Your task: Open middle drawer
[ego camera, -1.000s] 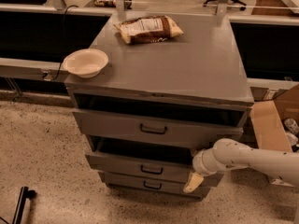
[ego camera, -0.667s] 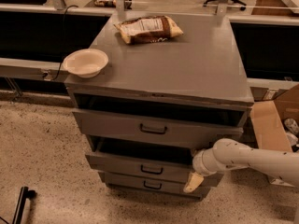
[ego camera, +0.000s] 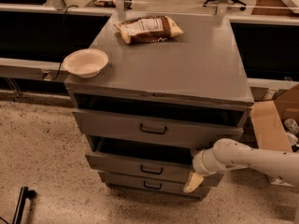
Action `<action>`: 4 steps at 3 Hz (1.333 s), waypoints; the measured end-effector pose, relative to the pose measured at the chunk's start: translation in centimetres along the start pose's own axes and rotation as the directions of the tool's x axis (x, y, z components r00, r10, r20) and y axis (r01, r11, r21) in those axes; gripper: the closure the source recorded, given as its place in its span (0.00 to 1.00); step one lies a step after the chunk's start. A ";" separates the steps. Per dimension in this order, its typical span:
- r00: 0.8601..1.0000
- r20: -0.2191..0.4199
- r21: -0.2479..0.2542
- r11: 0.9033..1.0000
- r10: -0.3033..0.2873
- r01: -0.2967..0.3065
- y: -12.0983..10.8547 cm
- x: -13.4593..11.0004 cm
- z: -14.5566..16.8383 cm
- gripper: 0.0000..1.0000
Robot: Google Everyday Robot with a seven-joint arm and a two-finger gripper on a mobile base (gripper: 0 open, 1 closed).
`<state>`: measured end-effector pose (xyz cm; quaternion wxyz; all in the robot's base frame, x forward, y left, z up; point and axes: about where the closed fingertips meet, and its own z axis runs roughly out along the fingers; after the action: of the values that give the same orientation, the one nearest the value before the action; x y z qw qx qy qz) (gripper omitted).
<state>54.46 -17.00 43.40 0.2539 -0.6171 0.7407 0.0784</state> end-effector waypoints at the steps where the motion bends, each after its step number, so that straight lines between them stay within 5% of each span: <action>1: 1.000 0.000 0.000 1.000 0.000 0.000 0.0 0.0 0.0 0.00; 2: 1.000 0.000 0.000 1.000 0.000 0.000 0.0 0.0 0.0 0.00; 4: 1.000 0.000 0.000 1.000 0.000 0.000 0.0 0.0 0.0 0.41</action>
Offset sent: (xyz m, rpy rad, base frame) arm -0.0127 0.0089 -0.0265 -0.8789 -0.1232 0.0247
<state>54.45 -17.00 43.40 0.2539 -0.6171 0.7407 0.0783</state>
